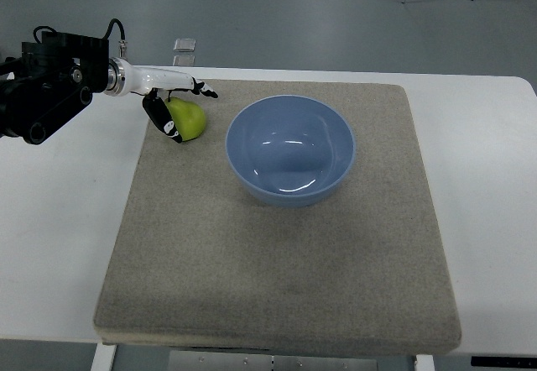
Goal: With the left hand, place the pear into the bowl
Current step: 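Close the left hand fingers and lift the pear off the board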
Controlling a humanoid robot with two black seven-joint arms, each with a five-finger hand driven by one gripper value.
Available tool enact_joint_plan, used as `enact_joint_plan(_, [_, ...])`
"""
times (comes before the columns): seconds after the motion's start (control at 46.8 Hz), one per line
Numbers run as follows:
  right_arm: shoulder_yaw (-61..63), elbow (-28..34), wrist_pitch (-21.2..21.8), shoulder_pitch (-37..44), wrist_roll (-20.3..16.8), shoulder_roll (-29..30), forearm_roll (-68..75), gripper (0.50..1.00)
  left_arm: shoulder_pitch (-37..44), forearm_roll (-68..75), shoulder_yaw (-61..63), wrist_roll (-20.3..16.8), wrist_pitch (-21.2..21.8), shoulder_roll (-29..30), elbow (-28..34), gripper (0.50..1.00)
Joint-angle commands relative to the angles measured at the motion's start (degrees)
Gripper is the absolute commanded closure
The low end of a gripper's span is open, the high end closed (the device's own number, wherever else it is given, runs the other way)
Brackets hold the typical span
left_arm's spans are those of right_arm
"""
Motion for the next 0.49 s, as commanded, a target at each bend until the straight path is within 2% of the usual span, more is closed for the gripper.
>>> enact_joint_plan(0.0, [0.0,0.0,0.0,0.0,0.0,0.0,-0.1,0.574,0.4,0.3,0.1,0.0,0.0,0.0,0.1,0.527])
enact_joint_plan(0.128, [0.0,0.1,0.0,0.0,0.0,0.0,0.0,0.576,0.9,0.4,0.1,0.1,0.0,0.0,0.0,0.574])
enact_joint_plan(0.192, [0.0,0.0,0.0,0.0,0.1,0.0,0.0,0.576,0.9,0.3,0.1,0.1,0.0,-0.1,0.1,0.632])
enact_joint_plan(0.235, [0.0,0.0,0.0,0.0,0.1,0.0,0.0,0.576,0.9,0.3,0.1,0.1,0.0,-0.1,0.3,0.649])
enact_joint_plan(0.299, [0.0,0.0,0.0,0.0,0.0,0.0,0.0,0.576,0.8,0.2,0.0,0.1,0.0,-0.2,0.7,0.722])
enact_joint_plan(0.342, [0.0,0.1,0.0,0.0,0.0,0.0,0.0,0.574,0.8,0.1,0.0,0.1,0.0,-0.2,0.8,0.75])
enact_joint_plan(0.406, [0.0,0.1,0.0,0.0,0.1,0.0,0.0,0.576,0.8,0.1,0.0,0.1,0.0,-0.3,0.8,0.859])
enact_joint_plan(0.47, [0.0,0.1,0.0,0.0,0.0,0.0,0.0,0.574,0.8,0.0,0.0,0.2,0.0,-0.9,1.0,0.911])
